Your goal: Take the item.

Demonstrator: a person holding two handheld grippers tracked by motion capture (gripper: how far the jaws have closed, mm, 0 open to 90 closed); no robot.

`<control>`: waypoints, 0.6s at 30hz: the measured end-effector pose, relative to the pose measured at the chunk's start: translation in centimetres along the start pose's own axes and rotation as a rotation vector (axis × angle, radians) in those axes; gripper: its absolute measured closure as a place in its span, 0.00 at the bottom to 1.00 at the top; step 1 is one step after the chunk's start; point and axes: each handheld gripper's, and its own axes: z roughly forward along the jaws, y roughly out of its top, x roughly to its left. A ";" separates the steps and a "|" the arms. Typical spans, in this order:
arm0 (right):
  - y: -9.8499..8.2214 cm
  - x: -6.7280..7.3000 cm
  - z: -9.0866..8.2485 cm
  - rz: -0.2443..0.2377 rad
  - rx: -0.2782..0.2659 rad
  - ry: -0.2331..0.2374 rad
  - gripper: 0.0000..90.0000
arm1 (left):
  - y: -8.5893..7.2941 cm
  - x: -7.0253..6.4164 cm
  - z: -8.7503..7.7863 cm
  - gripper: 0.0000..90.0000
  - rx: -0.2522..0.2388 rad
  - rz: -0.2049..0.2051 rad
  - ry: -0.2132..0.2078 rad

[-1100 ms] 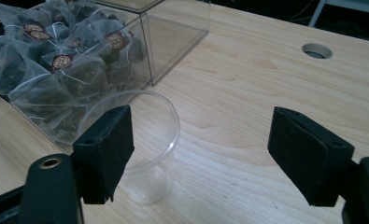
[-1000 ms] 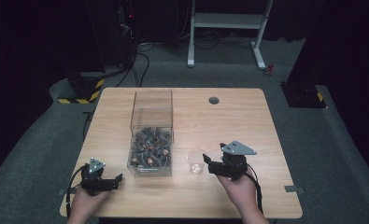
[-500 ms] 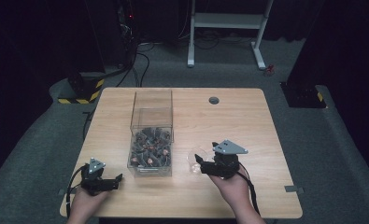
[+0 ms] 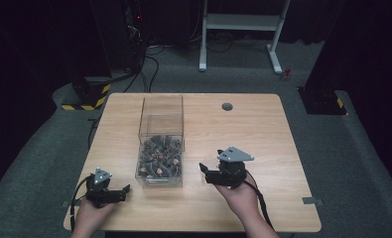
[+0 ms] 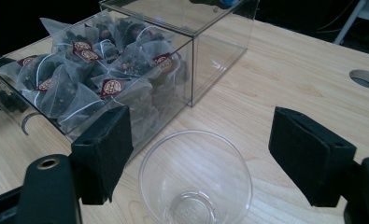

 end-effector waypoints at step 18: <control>1.8 2.2 1.2 -0.029 -0.008 0.012 0.25 | 0.0 0.0 0.0 0.02 0.000 0.003 -0.004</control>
